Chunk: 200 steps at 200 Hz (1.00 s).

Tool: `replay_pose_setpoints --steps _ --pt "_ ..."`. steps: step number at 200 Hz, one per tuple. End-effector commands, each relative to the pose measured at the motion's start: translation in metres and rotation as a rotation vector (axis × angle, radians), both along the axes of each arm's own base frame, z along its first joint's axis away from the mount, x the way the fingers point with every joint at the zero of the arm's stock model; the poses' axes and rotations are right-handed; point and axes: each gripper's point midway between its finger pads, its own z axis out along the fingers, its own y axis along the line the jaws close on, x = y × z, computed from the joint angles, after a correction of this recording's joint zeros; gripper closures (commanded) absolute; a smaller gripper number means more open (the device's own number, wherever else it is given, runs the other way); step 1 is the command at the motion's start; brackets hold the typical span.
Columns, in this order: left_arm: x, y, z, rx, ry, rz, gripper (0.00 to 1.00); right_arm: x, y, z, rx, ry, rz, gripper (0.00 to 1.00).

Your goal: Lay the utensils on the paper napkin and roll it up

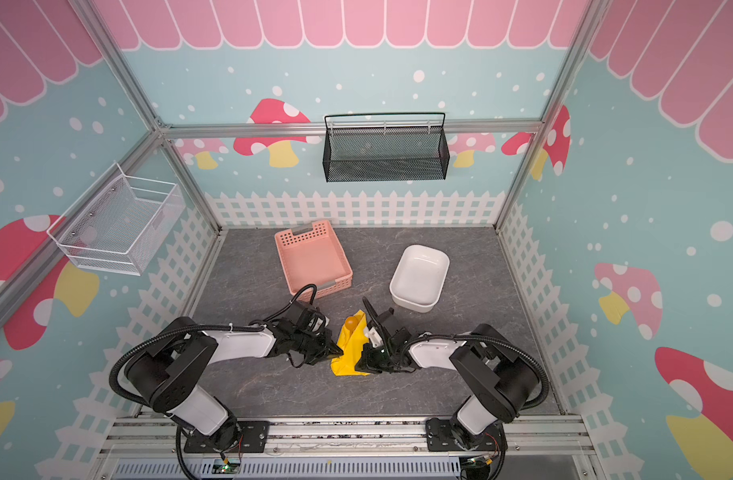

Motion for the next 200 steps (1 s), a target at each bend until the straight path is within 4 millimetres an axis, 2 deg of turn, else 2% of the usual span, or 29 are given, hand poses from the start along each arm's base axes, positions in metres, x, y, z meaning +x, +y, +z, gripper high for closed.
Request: replay_pose_setpoints --steps 1,54,103,158,200 --pt "0.004 0.002 0.012 0.028 -0.025 0.008 0.98 -0.003 -0.006 -0.012 -0.038 0.019 -0.018 0.98" --pt "0.009 -0.013 0.038 -0.019 -0.048 -0.015 0.97 -0.006 -0.008 -0.016 -0.044 0.028 -0.008 0.98" --pt "0.016 -0.038 0.057 -0.057 -0.071 -0.04 0.97 -0.007 -0.008 -0.019 -0.045 0.03 -0.007 0.98" --pt "0.024 -0.064 0.051 -0.074 -0.048 -0.061 0.97 -0.007 -0.008 -0.018 -0.043 0.023 -0.008 0.98" --pt "0.029 -0.07 0.034 -0.064 -0.022 -0.053 0.97 -0.005 -0.009 -0.011 -0.03 0.004 -0.017 0.98"
